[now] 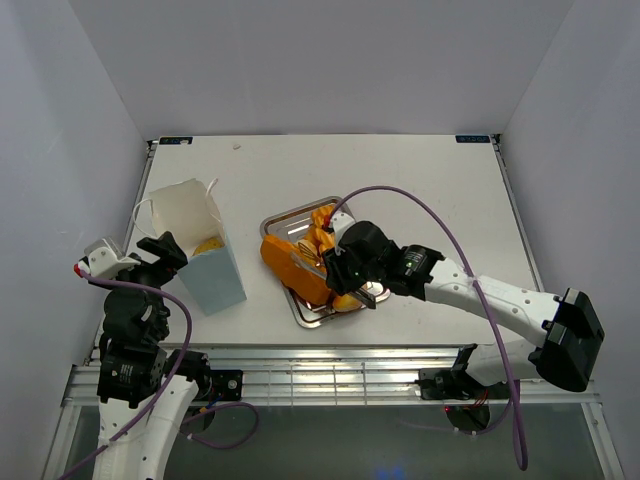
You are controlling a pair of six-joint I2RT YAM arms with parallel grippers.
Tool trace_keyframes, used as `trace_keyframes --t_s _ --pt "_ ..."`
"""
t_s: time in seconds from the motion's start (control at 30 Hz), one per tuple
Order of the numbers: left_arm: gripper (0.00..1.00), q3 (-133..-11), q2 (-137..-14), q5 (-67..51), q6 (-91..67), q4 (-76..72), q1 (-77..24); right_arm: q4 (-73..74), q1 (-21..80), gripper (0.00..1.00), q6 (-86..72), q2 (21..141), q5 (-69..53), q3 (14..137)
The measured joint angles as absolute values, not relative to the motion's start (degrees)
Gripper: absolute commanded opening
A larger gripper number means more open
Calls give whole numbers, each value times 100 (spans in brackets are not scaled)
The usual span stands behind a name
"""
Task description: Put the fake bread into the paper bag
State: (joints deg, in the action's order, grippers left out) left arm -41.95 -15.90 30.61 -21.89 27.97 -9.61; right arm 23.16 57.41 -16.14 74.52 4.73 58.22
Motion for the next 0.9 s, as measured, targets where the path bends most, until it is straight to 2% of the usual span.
trace_keyframes --t_s 0.63,0.9 --pt "95 -4195 -1590 3061 -2189 2797 -961 2104 5739 52 -1610 7185 242 5721" --pt "95 -4195 -1590 3061 -2189 2797 -961 2132 5739 52 -1610 7188 349 5719"
